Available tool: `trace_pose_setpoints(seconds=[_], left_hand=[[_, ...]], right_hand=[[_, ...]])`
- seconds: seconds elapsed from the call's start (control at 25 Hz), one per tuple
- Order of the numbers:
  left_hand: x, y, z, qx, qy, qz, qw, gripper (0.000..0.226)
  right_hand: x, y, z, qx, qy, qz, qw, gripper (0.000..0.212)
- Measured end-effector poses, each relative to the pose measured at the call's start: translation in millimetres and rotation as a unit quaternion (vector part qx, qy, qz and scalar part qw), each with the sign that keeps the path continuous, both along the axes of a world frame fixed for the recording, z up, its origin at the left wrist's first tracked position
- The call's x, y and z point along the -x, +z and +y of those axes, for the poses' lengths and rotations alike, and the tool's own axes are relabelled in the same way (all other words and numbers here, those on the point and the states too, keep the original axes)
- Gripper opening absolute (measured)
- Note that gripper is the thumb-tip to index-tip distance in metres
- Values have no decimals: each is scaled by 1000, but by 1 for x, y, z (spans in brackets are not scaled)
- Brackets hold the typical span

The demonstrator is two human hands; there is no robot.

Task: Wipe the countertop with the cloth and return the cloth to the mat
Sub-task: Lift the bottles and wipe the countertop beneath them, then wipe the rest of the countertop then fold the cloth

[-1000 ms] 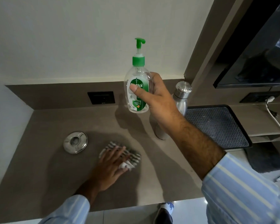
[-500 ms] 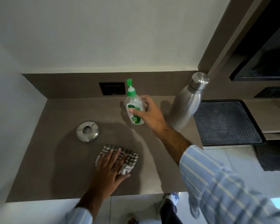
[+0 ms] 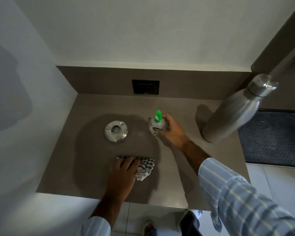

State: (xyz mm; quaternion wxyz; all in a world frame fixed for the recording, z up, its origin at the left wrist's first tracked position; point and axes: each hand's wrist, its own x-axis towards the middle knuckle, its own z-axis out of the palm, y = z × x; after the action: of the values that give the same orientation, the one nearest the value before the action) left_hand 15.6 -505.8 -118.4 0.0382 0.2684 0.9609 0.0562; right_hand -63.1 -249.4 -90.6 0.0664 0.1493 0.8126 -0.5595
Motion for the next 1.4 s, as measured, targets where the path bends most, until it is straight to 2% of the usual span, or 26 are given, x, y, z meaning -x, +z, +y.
trace_pose_setpoints(seconds=[0.08, 0.12, 0.2, 0.28, 0.36, 0.44, 0.56, 0.6, 0.64, 0.72, 0.8, 0.88, 0.96, 1.04, 1.08, 1.12, 1.2, 1.24, 1.28, 1.32, 1.4], left_hand=[[7, 9, -7, -42, 28, 11, 999, 61], [12, 13, -17, -85, 71, 6, 994, 51], [32, 21, -44, -196, 230, -9, 953, 29], [67, 24, -67, -262, 339, -3, 904, 29], [111, 24, -71, -276, 330, 5, 903, 32], [151, 15, -57, -333, 263, -31, 905, 30], [181, -5, -38, -447, 182, -139, 864, 27], [182, -9, -35, -475, 188, -152, 846, 29], [179, -9, -33, -507, 194, -160, 824, 32], [162, -5, -26, -565, 203, -189, 777, 32], [148, 8, -15, -582, 227, -217, 750, 31], [139, 33, -5, -551, 246, -224, 766, 29], [118, 56, -2, -530, 207, -171, 804, 32], [92, 60, -11, -522, 160, -122, 829, 37], [82, 57, -18, -514, 167, -102, 835, 37], [79, 57, -21, -514, 215, -103, 824, 35], [87, 63, -17, -541, 320, -158, 762, 32], [92, 66, -12, -548, 326, -179, 749, 32], [91, 70, -7, -545, 304, -196, 757, 29], [85, 71, -6, -526, 284, -186, 779, 26], [67, 60, -29, -489, 300, -89, 814, 23]], right_hand=[[-6, 0, 1, 2, -2, -5, 1000, 70], [-15, -2, 1, -19, -30, -3, 999, 66], [-42, -13, -3, -97, -106, 15, 989, 36], [-62, -31, -30, -108, -87, 29, 990, 15], [-50, -40, -72, -33, -26, 1, 999, 15], [-10, -37, -113, 69, -45, -55, 995, 21], [45, -34, -145, 162, -108, -124, 973, 64], [53, -34, -154, 198, -131, -134, 962, 67], [55, -33, -162, 254, -157, -148, 943, 65], [51, -24, -179, 401, -193, -152, 883, 60], [45, -9, -197, 501, -216, -125, 828, 56], [45, 1, -203, 536, -241, -93, 804, 51], [48, 9, -192, 571, -260, -77, 775, 48], [47, 20, -181, 584, -261, -76, 765, 58], [43, 30, -183, 594, -244, -81, 762, 66], [39, 35, -189, 600, -227, -91, 762, 68], [33, 35, -206, 588, -223, -106, 770, 62], [31, 35, -209, 572, -225, -108, 781, 60], [30, 34, -207, 569, -218, -99, 787, 62], [30, 36, -200, 575, -196, -87, 790, 70], [32, 51, -187, 578, -178, -108, 789, 77]])
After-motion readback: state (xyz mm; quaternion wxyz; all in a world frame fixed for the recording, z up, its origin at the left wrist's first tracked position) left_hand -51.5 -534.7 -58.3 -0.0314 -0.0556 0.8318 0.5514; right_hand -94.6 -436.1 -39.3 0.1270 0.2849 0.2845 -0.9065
